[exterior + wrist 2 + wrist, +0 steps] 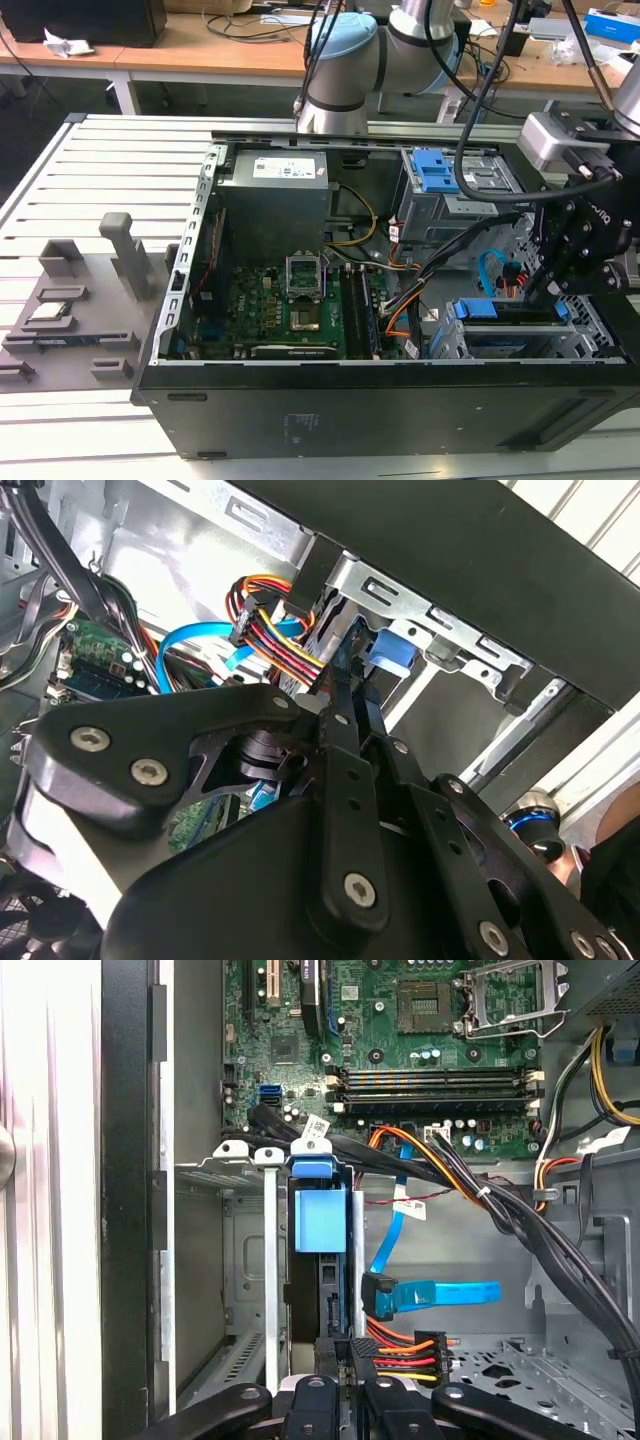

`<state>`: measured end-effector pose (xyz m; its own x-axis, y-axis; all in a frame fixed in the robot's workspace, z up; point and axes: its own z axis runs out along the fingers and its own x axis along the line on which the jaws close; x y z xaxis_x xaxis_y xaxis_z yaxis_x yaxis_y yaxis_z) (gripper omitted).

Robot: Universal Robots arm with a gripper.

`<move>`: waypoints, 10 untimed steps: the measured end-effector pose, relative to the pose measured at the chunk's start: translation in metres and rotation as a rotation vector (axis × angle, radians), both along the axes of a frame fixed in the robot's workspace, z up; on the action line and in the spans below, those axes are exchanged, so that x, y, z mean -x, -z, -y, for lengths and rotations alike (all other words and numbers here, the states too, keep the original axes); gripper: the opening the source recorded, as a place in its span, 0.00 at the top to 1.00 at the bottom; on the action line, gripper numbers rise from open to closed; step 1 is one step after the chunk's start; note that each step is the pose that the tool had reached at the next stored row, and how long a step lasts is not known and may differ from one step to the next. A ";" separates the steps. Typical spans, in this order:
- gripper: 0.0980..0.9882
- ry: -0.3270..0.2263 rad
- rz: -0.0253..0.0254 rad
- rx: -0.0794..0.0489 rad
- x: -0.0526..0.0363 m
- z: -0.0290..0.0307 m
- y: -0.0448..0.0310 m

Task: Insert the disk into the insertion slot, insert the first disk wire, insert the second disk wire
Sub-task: 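Insert the first disk wire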

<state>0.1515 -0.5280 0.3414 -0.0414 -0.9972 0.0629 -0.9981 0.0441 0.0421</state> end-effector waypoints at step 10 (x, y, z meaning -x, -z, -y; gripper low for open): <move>0.93 0.000 0.0000 0.000 0.0000 0.0016 0.0053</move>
